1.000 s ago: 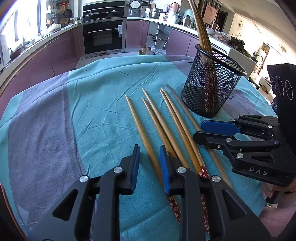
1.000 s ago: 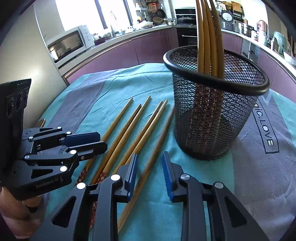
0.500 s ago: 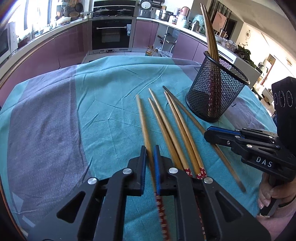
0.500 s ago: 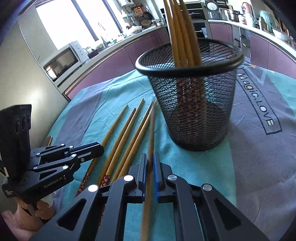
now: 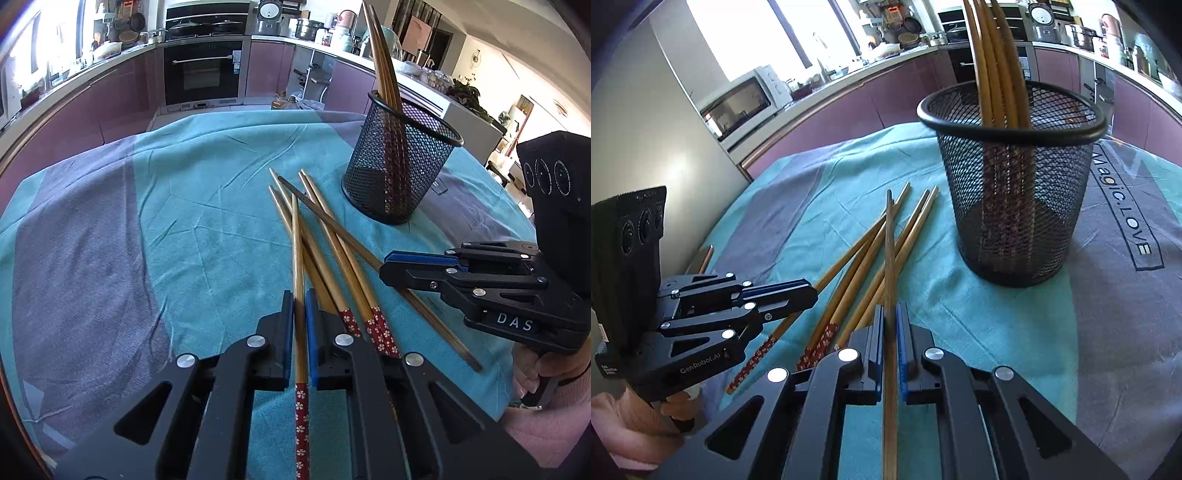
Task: Organize utensils
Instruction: 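Grasp another chopstick with the left tool while the right tool grasps one too, then lift the left tool's chopstick upright into the mesh cup while the right tool inserts its own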
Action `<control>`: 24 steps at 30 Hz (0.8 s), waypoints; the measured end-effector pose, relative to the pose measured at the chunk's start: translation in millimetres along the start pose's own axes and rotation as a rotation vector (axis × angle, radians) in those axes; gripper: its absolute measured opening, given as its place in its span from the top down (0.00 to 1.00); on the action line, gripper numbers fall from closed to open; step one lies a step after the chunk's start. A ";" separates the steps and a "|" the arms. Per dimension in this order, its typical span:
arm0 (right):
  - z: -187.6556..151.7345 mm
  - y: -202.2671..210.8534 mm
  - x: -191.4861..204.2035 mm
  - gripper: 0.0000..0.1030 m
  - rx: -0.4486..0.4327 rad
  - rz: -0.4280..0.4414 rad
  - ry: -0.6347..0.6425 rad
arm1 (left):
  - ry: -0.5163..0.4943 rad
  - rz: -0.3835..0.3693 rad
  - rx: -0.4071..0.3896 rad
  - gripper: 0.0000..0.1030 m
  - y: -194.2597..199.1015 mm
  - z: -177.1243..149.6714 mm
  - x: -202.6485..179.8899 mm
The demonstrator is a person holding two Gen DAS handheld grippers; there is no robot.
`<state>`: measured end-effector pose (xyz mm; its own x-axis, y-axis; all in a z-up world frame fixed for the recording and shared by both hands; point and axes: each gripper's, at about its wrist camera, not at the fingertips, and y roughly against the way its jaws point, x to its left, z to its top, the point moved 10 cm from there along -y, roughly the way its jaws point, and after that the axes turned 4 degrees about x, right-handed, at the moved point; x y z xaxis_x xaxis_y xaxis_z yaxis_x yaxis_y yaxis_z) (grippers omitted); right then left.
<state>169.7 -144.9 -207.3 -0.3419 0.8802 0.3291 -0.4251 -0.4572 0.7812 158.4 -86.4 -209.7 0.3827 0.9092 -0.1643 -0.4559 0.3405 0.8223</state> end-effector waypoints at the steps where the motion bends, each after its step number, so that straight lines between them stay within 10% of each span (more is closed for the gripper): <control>1: 0.2 -0.4 -0.2 0.94 0.005 -0.005 0.004 | -0.003 0.001 0.001 0.92 -0.4 -0.1 0.0; 24: 8.1 1.6 0.9 0.94 -0.009 0.026 0.034 | 0.035 -0.022 0.024 0.93 -9.5 7.8 11.0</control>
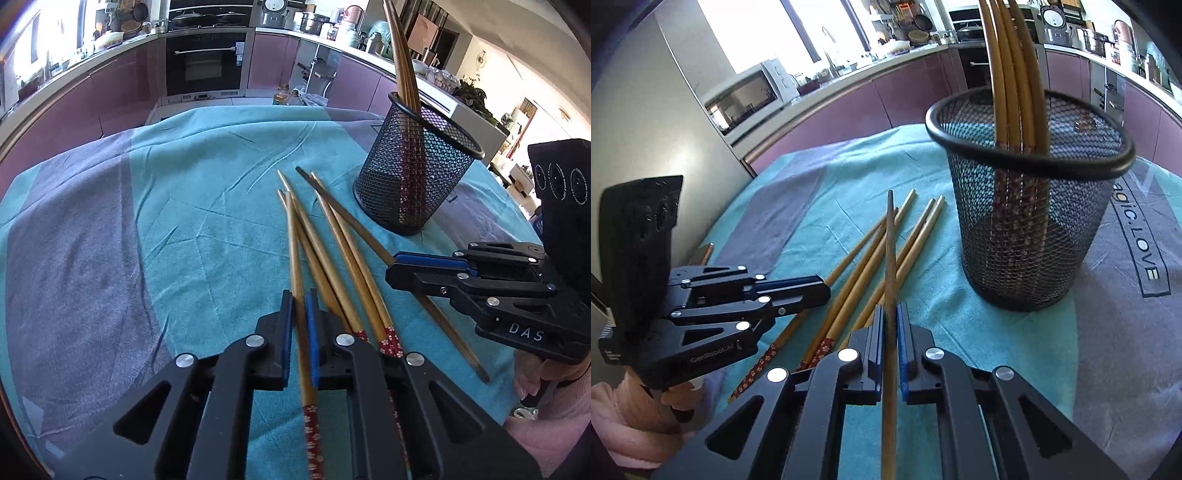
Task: Organize utensils
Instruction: 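Lift the left tool's chopstick upright into the mesh cup while the right tool inserts its own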
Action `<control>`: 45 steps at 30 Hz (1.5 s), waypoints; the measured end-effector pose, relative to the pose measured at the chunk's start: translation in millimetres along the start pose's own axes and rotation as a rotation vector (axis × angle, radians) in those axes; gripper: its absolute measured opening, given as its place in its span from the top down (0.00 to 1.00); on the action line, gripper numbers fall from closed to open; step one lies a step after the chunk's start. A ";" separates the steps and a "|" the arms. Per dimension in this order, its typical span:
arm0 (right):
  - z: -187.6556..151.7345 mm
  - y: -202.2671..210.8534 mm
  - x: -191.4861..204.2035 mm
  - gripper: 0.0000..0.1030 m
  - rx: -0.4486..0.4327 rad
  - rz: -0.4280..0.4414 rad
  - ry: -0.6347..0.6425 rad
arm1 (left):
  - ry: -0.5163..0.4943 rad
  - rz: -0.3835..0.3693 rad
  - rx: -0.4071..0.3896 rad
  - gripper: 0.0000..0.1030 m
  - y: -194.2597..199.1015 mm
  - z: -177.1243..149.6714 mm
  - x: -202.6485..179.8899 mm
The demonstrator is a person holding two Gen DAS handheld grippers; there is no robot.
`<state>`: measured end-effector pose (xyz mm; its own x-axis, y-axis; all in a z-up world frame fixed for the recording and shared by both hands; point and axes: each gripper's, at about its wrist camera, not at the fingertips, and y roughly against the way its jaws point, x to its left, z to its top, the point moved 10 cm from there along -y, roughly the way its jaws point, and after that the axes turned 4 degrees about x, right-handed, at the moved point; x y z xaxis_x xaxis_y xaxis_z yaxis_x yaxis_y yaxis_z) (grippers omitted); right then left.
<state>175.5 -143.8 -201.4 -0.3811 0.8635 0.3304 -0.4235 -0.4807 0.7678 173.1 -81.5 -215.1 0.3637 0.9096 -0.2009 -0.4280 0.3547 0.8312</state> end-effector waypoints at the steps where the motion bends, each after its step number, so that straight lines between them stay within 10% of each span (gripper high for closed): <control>1: 0.6 4.4 1.4 0.94 -0.012 0.006 0.003 | 0.001 -0.006 -0.005 0.93 2.4 0.4 -0.6; 45: 68.9 160.5 -17.0 0.94 -0.392 -0.013 0.046 | -0.072 -0.222 -0.345 0.93 146.1 90.0 -69.5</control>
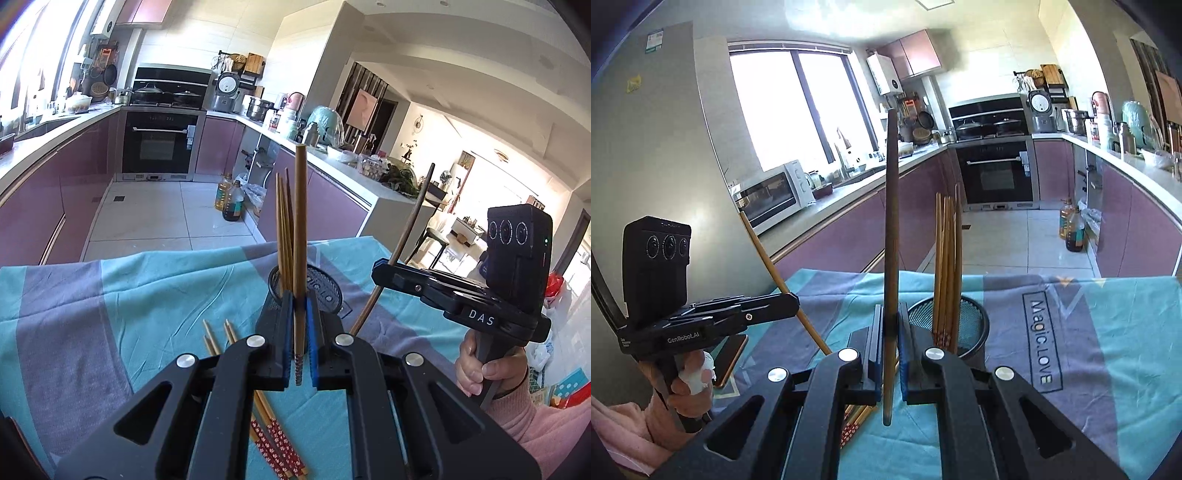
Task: Organize utensils
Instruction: 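Lift the left tool's chopstick upright into the mesh cup while the right tool inserts its own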
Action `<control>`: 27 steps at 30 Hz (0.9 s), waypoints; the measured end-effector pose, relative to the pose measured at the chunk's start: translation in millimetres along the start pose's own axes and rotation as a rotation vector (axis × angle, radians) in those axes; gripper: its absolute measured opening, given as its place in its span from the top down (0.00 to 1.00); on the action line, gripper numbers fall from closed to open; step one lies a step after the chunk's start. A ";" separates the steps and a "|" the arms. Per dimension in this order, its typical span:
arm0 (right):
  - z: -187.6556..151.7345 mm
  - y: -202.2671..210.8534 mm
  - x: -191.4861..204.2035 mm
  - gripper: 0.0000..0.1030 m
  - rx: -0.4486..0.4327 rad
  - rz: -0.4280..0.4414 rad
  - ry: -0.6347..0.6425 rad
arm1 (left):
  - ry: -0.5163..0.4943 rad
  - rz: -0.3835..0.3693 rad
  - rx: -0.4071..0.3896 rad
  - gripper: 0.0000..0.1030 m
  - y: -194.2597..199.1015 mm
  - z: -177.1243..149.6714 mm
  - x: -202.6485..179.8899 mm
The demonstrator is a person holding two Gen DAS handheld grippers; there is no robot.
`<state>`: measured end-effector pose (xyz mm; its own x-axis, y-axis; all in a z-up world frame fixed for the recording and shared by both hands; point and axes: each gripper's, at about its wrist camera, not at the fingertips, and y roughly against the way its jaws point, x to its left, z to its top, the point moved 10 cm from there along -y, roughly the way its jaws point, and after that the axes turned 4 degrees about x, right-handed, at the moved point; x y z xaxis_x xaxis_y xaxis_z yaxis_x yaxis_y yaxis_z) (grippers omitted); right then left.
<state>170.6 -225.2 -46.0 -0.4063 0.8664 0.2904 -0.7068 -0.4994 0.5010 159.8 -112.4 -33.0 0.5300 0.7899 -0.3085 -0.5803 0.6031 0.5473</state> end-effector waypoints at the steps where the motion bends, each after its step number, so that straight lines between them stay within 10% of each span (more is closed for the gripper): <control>1: 2.7 1.7 -0.9 0.94 -0.004 -0.001 0.003 | -0.001 -0.004 -0.004 0.93 0.6 3.3 -1.2; 27: 63.4 7.4 -25.6 0.94 -0.099 -0.111 0.064 | -0.105 0.033 -0.105 0.93 -0.2 78.9 -33.3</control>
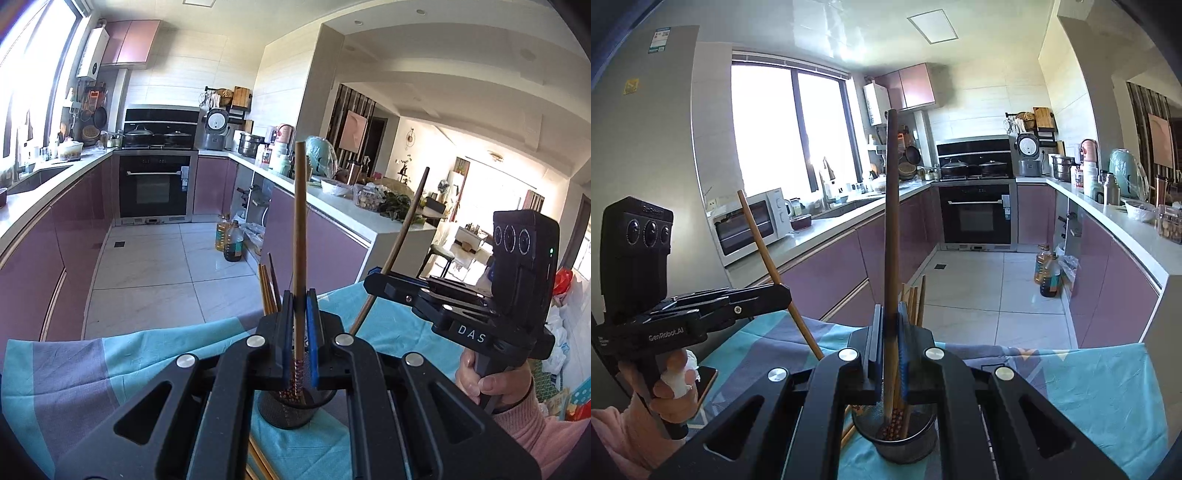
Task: Organize utensils
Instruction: 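Lift the left tool's chopstick upright into the mesh cup while the right tool inserts its own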
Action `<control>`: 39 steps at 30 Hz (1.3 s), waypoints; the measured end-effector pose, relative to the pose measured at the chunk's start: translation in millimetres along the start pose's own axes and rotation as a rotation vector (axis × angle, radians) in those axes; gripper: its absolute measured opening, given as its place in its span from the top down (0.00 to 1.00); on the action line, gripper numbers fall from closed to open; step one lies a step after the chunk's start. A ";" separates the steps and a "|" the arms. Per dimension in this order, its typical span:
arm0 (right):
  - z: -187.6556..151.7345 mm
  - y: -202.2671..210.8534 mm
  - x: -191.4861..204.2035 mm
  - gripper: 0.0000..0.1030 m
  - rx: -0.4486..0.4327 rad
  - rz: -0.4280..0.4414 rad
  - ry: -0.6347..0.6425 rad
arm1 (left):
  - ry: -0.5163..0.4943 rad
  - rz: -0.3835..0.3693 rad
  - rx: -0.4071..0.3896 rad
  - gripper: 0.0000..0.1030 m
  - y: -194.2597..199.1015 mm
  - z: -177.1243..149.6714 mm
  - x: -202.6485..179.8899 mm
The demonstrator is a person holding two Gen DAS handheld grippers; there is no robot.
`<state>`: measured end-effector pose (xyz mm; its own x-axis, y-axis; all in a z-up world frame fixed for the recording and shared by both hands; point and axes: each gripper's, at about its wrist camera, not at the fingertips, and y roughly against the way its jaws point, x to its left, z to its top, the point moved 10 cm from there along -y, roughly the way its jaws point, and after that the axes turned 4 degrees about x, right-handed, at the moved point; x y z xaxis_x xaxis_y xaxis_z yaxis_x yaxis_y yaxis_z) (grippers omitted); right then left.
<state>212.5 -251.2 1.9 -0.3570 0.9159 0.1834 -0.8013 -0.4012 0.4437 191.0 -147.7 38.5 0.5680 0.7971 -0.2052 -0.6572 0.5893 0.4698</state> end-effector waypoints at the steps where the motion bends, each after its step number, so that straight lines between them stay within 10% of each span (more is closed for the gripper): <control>1: -2.9 -2.4 -0.1 0.94 0.009 -0.002 -0.003 | -0.003 0.003 0.008 0.93 -1.8 -1.4 -1.2; 39: -65.6 -87.4 -24.2 0.94 0.327 -0.005 -0.058 | -0.068 0.042 0.339 0.93 -96.9 -41.6 18.5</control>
<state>259.7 -239.0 -98.9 -0.3177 0.9208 0.2261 -0.6033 -0.3803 0.7010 244.6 -184.6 -46.5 0.5831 0.8023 -0.1275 -0.4855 0.4700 0.7371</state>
